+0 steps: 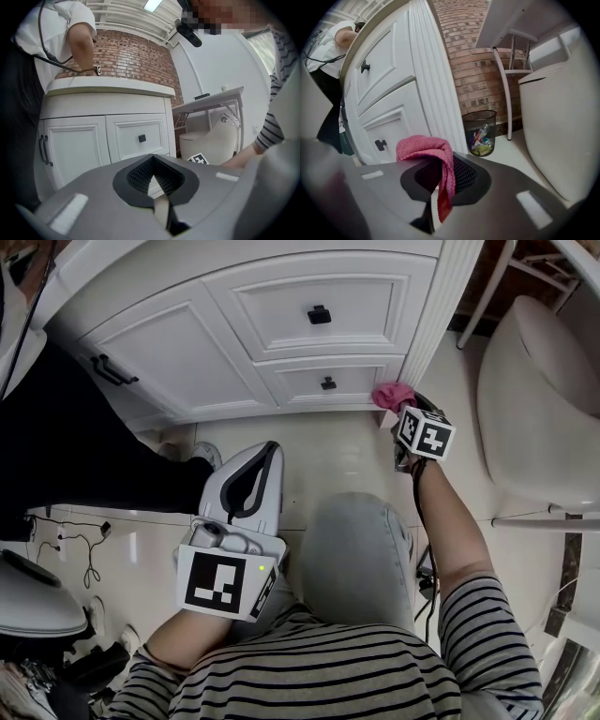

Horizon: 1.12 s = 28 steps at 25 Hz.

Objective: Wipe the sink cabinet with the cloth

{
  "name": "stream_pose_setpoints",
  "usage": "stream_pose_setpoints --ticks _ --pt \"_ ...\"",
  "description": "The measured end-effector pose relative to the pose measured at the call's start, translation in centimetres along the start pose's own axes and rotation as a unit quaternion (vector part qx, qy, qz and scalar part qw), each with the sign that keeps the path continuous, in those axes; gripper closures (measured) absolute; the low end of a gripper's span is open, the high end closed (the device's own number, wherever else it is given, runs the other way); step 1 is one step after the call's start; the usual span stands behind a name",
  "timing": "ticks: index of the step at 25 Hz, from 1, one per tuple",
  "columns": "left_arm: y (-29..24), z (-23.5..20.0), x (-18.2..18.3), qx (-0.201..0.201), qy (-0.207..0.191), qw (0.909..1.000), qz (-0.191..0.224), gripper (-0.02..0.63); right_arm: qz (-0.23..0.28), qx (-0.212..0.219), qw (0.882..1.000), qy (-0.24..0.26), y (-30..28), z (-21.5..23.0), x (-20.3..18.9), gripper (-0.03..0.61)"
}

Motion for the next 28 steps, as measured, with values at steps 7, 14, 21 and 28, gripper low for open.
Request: stream_pose_setpoints --ticks 7,14,21,28 --pt "0.1 -0.3 1.0 -0.001 0.008 0.9999 0.007 0.612 0.009 -0.050 0.998 -0.026 2.5 3.5 1.5 0.537" --pt "1.2 0.2 2.2 0.008 0.019 0.9994 0.027 0.614 0.053 -0.019 0.998 -0.009 9.2 1.9 7.2 0.537" --pt "4.4 1.7 4.1 0.010 -0.007 0.9987 0.049 0.613 0.106 0.044 0.993 -0.023 19.0 -3.2 11.4 0.537" --pt "9.7 2.2 5.8 0.033 -0.007 0.9960 0.083 0.614 0.203 0.104 0.973 -0.020 30.4 -10.1 15.4 0.537"
Point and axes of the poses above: the fingertips, and each gripper's own axes: y backward along the fingers, z to its right, x out of its top, the point moved 5 cm from there along y, backward along the fingers, and after that the axes turned 1 degree about -x, right-handed, at the moved point
